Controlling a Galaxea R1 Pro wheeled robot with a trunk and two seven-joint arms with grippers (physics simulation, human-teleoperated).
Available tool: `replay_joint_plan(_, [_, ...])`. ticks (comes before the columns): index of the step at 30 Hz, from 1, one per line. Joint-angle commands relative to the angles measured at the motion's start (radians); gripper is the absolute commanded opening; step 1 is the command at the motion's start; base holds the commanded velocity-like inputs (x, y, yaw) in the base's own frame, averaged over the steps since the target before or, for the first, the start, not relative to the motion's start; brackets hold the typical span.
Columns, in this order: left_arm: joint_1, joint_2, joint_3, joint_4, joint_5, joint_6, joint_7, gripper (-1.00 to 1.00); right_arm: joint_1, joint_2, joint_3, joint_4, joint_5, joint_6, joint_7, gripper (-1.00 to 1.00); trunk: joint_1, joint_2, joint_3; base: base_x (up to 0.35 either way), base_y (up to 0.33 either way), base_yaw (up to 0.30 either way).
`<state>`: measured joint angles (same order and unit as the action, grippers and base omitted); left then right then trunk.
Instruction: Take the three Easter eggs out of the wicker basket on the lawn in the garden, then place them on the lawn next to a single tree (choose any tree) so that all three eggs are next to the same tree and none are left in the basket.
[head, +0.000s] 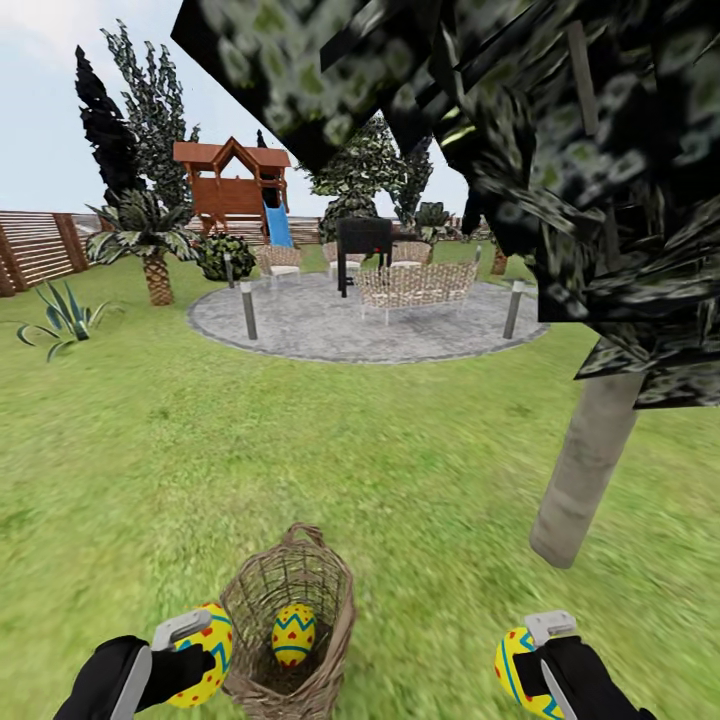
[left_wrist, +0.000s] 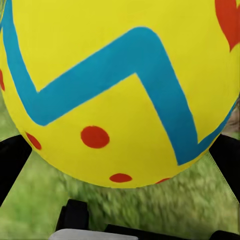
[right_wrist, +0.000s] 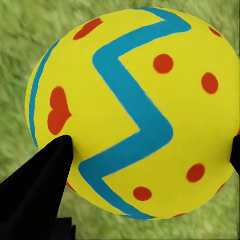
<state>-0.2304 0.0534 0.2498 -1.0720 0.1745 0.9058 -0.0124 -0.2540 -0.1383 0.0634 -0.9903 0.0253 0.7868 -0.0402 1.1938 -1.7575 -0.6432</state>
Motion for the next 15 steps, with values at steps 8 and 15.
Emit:
replay_joint_plan(8, [-0.001,-0.001,0.001,-0.002,0.003,0.005,-0.002,-1.00,-0.001,-0.001,0.004,-0.001,0.002,0.005,-0.002,-1.00,0.000,-0.001,-0.001,0.000,-0.335,0.000])
replay_joint_plan(15, [0.000,-0.002,0.001,-0.001,0.003,0.005,-0.002,-1.00,-0.001,-0.001,0.003,-0.001,0.002,0.005,-0.003,-1.00,0.000,-0.001,-0.001,0.000,-0.335,0.000])
